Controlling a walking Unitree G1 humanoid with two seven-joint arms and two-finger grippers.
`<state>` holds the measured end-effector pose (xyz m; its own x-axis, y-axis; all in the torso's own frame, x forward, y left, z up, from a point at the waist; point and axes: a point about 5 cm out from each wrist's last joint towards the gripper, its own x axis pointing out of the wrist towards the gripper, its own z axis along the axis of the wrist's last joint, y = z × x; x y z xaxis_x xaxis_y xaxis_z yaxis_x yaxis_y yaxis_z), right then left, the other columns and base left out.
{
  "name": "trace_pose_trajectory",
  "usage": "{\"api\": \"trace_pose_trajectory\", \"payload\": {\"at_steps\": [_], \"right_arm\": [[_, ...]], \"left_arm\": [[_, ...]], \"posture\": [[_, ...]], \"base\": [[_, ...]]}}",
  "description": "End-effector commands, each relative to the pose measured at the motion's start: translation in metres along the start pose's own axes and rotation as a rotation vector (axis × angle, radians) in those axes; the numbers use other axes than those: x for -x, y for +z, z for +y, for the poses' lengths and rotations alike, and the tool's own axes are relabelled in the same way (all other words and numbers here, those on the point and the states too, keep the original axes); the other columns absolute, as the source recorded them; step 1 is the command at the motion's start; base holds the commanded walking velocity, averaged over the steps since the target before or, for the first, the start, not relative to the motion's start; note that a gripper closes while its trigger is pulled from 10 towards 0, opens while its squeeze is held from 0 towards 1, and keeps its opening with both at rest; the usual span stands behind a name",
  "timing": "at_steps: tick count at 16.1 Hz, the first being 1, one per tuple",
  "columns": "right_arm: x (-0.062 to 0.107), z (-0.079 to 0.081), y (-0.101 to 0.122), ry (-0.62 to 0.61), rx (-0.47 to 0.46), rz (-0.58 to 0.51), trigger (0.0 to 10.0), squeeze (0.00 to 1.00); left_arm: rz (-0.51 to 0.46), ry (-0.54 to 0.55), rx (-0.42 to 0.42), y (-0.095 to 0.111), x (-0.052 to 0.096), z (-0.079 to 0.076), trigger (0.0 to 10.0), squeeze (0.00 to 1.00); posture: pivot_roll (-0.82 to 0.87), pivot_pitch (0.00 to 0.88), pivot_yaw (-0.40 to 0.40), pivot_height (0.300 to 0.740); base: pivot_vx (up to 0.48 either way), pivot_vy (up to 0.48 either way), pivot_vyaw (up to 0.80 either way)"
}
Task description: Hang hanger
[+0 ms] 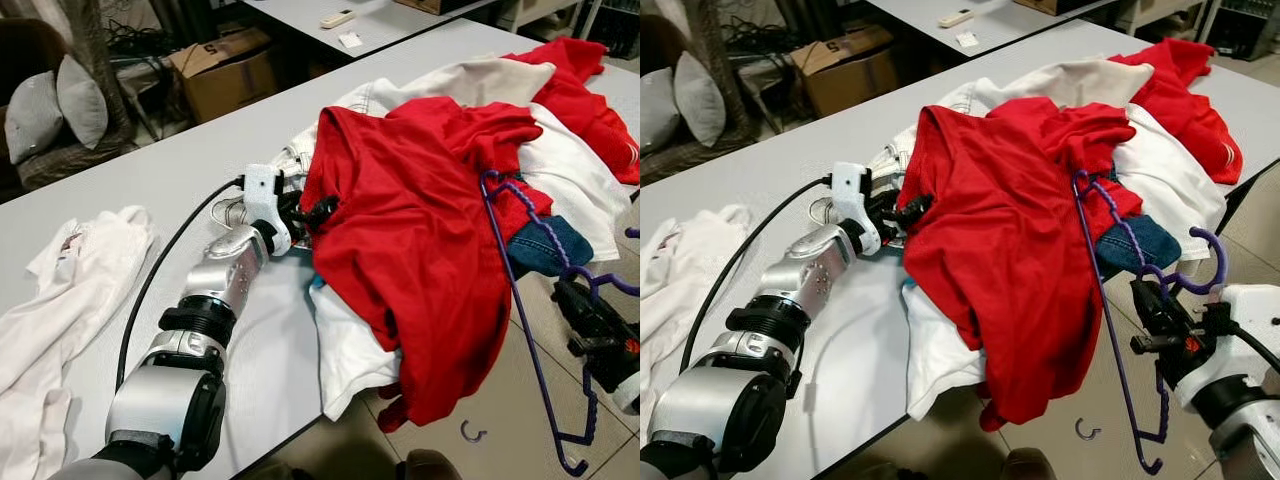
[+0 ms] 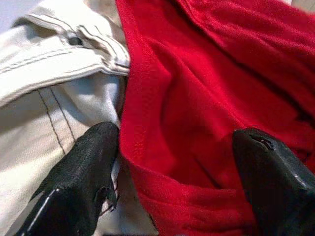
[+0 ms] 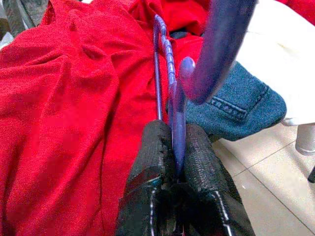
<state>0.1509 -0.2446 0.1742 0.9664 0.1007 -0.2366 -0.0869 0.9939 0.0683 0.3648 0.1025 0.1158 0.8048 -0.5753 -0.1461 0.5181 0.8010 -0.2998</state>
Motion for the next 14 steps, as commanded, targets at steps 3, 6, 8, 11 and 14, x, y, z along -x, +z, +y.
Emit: {"api": "trace_pose_trajectory", "payload": {"at_steps": [3,6,8,11,14], "right_arm": [[0.001,0.003,0.000,0.011,0.006,0.004,10.0,0.00],[0.000,0.005,0.000,0.017,0.009,0.002,10.0,0.00],[-0.001,0.006,-0.001,0.025,0.015,0.003,10.0,0.00],[-0.001,0.007,-0.001,0.028,0.019,0.000,10.0,0.00],[-0.002,0.008,0.001,0.031,0.032,-0.011,10.0,0.00]], "left_arm": [[0.015,-0.105,-0.016,0.002,-0.002,-0.010,0.0,0.00],[-0.020,-0.056,-0.011,0.006,-0.003,-0.007,0.0,0.00],[-0.058,-0.025,-0.002,0.012,0.000,-0.001,0.0,0.00],[-0.072,-0.018,0.002,0.015,0.002,0.001,0.0,0.00],[-0.100,-0.010,0.016,0.018,0.003,0.003,0.0,0.00]], "posture": [[-0.39,0.000,0.174,0.740],[-0.39,0.000,0.173,0.740],[-0.38,0.000,0.172,0.740],[-0.38,0.000,0.174,0.740],[-0.38,0.000,0.178,0.740]], "base": [[0.000,0.000,0.00],[0.000,0.000,0.00],[0.000,0.000,0.00],[0.000,0.000,0.00],[0.000,0.000,0.00]]}}
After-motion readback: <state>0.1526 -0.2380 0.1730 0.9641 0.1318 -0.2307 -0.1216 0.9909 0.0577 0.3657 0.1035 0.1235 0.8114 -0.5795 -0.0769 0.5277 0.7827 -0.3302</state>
